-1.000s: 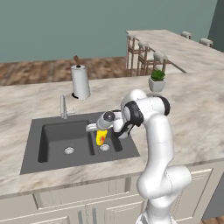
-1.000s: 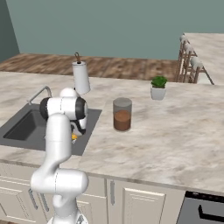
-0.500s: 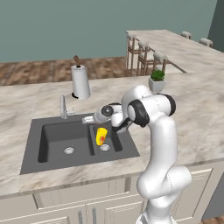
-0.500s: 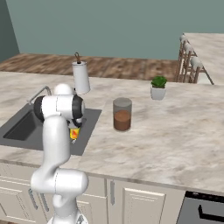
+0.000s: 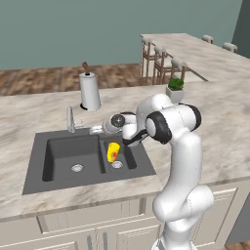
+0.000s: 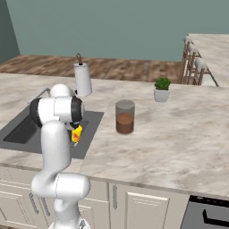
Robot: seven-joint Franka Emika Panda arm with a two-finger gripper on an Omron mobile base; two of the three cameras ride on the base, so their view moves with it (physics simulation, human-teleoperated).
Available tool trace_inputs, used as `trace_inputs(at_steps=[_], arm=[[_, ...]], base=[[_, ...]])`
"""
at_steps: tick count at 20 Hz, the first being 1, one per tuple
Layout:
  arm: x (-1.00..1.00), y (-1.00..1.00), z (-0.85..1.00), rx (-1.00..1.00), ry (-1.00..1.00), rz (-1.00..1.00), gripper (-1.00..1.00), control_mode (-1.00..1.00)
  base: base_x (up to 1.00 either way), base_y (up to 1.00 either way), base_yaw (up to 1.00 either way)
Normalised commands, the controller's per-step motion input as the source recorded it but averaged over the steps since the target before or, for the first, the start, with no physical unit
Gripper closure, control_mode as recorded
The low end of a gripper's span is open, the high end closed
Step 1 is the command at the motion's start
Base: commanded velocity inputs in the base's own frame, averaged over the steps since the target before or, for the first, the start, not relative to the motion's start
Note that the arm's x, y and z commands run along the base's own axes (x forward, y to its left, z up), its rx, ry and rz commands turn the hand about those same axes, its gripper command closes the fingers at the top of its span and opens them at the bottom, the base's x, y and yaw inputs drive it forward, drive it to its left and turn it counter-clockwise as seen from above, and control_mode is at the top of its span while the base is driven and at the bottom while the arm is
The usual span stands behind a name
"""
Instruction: Place the jar in the left basin and the cup in the right basin of the sink.
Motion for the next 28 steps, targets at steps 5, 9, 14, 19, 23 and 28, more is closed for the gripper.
trace_inputs(at_steps=[5,9,14,19,23,28], arm=[[-0.10,0.00,0.43,-0.12,0.00,0.00,-1.00,-1.00],[-0.08,0.00,0.37,-0.16,0.00,-0.03,-1.00,-1.00],[-0.09,-0.01,0.34,-0.18,0.00,-0.03,-1.00,-1.00],[-0.10,-0.02,0.39,-0.15,0.00,-0.02,-1.00,-1.00],[-0.15,-0.04,0.59,-0.05,0.01,-0.03,-1.00,-1.00],[-0.17,-0.05,0.57,0.00,0.04,-0.02,-1.00,-1.00]], base=[[0.00,0.00,0.00],[0.00,0.00,0.00],[0.00,0.00,0.00],[0.00,0.00,0.00],[0.00,0.00,0.00],[0.00,0.00,0.00]])
